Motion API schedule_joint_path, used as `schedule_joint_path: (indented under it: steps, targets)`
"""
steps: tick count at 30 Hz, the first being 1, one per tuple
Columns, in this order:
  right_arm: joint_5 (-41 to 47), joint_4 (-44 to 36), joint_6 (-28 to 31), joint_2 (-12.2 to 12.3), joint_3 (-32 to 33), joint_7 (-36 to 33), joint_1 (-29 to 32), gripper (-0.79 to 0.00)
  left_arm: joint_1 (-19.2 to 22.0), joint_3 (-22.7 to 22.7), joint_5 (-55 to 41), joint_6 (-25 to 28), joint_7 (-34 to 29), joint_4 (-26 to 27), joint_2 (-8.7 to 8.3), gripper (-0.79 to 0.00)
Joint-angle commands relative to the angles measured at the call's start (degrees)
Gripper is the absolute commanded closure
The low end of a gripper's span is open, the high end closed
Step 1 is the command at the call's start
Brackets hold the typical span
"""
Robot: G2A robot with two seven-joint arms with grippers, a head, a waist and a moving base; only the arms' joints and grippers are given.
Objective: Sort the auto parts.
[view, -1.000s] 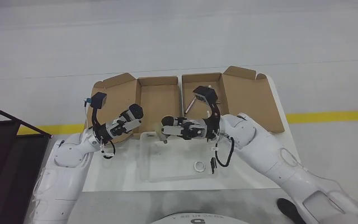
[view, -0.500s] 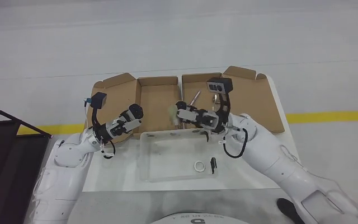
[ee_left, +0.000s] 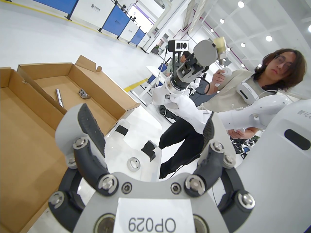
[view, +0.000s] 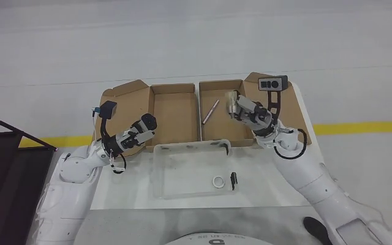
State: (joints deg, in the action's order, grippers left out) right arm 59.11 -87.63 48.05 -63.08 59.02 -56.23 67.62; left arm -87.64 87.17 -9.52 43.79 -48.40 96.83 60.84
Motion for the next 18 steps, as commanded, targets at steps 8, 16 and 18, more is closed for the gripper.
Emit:
schedule_joint_path:
  steps: [8,16,18]
  targets:
    - [-38.3,9.4,-13.6,-1.5,-1.4,23.3,-7.1,0.000,0.0,0.0,0.0,0.0,0.0,0.0,0.00,-0.785]
    - [-55.1,10.5,-31.6,-3.8,-9.3,29.1,-12.3,0.000,0.0,0.0,0.0,0.0,0.0,0.0,0.00,-0.785]
    - [-57.1,12.5,-34.6,-4.7,-11.6,28.9,-13.9,0.000,0.0,0.0,0.0,0.0,0.0,0.0,0.00,-0.785]
